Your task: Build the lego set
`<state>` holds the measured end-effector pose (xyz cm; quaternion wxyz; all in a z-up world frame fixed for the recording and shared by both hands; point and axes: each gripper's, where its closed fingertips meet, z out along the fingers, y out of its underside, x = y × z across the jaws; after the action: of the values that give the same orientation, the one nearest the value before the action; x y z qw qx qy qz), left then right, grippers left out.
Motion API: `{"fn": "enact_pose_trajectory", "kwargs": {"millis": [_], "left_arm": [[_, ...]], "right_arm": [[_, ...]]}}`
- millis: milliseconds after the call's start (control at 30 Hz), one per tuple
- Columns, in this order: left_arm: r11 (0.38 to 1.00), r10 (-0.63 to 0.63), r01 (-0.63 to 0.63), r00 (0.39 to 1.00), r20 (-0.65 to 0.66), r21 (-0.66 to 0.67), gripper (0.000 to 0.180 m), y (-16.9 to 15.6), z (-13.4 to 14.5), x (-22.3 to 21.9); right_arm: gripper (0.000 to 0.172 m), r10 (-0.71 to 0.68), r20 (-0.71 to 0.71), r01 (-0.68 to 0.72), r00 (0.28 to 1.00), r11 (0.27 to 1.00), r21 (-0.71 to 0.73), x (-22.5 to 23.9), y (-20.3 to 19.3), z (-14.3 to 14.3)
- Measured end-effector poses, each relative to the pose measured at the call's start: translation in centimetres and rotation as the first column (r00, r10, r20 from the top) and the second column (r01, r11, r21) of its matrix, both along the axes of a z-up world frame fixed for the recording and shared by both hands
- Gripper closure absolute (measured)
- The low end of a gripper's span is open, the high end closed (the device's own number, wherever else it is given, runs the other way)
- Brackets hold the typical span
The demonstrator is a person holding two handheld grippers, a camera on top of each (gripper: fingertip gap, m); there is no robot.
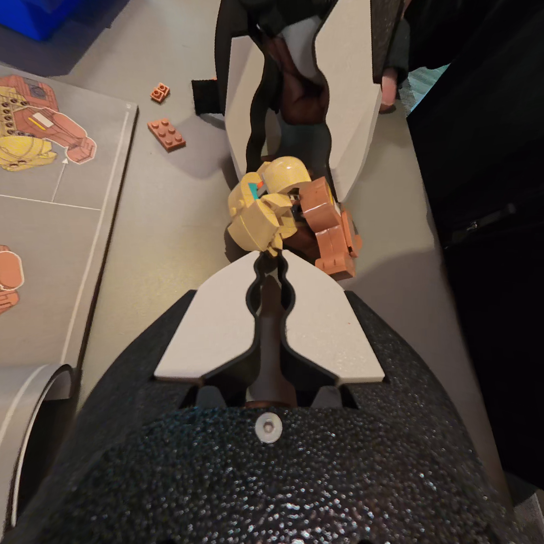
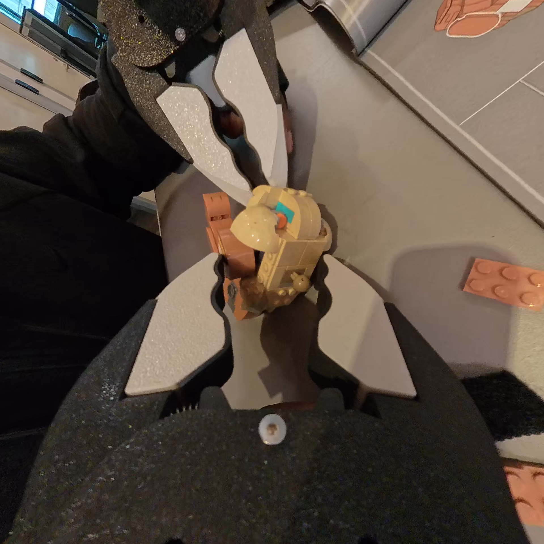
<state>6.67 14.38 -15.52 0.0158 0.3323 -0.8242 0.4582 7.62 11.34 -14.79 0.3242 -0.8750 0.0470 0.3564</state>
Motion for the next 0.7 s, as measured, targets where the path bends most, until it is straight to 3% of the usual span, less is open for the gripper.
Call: {"fn": "enact_pose_trajectory", "kwargs": {"millis": [400, 600, 700], "left_arm": [[0.995, 0.040, -0.044, 0.998, -0.051, -0.086, 0.173, -0.3, 0.2, 0.0], [0.945, 0.143, -0.197, 0.966, -0.214, -0.259, 0.167, 0.2, 1.4, -1.0], [0.923, 0.209, -0.279, 0.942, -0.264, -0.265, 0.164, 0.5, 1.3, -2.6]], "right_arm": [[0.116, -0.071, -0.031, 0.072, 0.997, 0.997, 0.041, 0.1, -0.6, 0.3], [0.116, -0.067, -0.023, 0.068, 0.997, 0.997, 0.047, -0.3, -0.6, 0.2], [0.117, -0.066, -0.029, 0.068, 0.997, 0.997, 0.048, -0.3, -0.6, 0.2]]}}
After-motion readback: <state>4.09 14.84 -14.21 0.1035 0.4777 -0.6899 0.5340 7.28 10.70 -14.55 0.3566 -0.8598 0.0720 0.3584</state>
